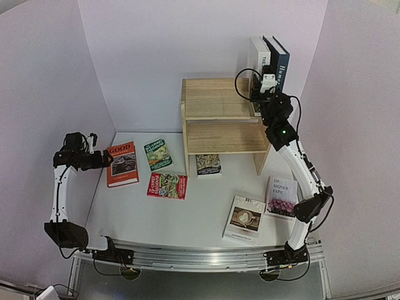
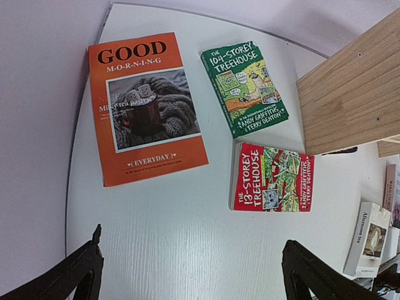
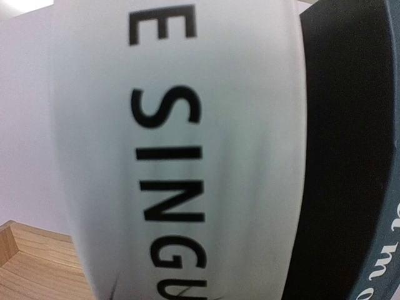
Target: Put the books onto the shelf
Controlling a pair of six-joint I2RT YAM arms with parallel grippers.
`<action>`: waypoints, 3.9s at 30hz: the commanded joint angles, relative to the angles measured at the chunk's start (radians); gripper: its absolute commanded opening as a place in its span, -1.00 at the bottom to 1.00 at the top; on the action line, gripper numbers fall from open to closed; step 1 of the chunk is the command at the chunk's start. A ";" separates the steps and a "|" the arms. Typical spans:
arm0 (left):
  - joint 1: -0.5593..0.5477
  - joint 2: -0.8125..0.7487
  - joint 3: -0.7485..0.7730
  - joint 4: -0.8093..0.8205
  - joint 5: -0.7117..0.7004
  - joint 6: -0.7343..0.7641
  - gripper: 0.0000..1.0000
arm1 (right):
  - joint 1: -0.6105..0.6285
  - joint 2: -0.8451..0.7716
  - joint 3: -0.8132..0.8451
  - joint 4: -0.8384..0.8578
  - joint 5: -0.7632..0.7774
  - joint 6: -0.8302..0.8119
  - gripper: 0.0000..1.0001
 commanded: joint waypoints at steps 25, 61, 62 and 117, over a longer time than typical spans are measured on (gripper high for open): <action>0.001 -0.036 -0.017 0.042 0.016 0.009 0.99 | 0.005 -0.229 -0.250 0.104 0.023 -0.028 0.33; 0.000 -0.041 -0.042 0.055 0.031 0.009 0.99 | 0.053 -0.131 -0.193 0.275 0.245 -0.280 -0.32; 0.001 -0.042 -0.042 0.055 0.031 0.009 0.99 | 0.053 -0.122 -0.182 0.278 0.253 -0.283 -0.34; 0.002 -0.038 -0.071 0.070 0.039 0.023 0.99 | 0.114 -0.286 -0.435 0.370 0.303 -0.188 0.01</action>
